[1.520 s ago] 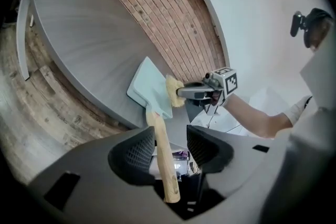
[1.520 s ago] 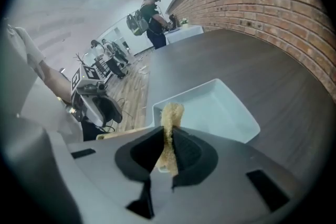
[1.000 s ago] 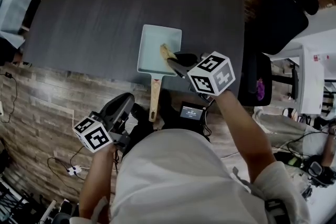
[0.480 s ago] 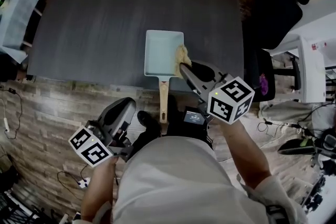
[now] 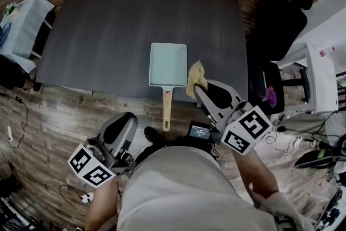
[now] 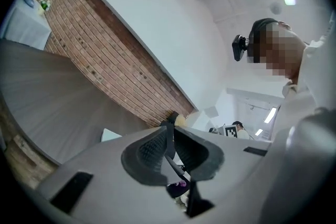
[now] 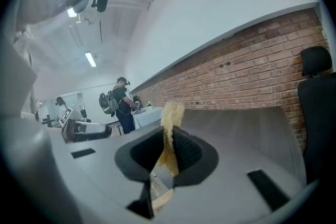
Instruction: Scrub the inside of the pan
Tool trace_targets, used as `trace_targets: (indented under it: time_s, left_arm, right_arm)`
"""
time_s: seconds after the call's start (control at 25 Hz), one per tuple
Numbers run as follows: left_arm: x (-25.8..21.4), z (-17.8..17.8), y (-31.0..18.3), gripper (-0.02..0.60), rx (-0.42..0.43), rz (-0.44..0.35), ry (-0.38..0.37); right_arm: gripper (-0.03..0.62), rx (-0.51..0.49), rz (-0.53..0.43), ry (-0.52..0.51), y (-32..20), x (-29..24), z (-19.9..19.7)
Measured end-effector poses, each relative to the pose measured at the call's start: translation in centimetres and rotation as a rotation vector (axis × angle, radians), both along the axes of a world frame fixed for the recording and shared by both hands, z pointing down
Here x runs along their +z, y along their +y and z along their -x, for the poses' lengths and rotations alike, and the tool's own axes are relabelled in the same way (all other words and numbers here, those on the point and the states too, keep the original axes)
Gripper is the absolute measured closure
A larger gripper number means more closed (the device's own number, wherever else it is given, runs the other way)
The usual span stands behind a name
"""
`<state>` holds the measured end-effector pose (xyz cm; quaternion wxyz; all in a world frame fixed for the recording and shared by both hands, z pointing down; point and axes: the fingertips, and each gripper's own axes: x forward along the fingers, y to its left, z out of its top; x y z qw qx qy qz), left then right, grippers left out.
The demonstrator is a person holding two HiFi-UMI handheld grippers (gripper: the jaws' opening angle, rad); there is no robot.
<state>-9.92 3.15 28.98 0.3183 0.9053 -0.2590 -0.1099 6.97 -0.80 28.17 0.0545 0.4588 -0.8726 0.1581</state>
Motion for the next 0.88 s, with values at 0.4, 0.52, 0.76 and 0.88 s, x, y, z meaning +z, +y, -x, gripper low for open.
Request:
trace_targets:
  time_s: [0.4, 0.52, 0.76, 0.88]
  left_arm:
    - [-2.2, -3.9, 6.3, 0.540, -0.104, -0.027, -0.028]
    - [-2.2, -6.0, 9.0, 0.540, -0.123, -0.021, -0.035]
    - [-1.4, -8.2, 13.8, 0.540, -0.165, 0.005, -0.051]
    - [-1.5, -8.5, 15.4, 0.540, -0.183, -0.003, -0.056]
  right_arm:
    - [0.543, -0.097, -0.010, 0.001, 7.7, -1.8, -3.8]
    - [0.543, -0.117, -0.010, -0.010, 9.9, -1.8, -5.6]
    - [0.543, -0.154, -0.020, -0.052, 13.4, -1.8, -7.5]
    - [0.543, -0.174, -0.032, -0.059, 14.3, -2.0, -7.7]
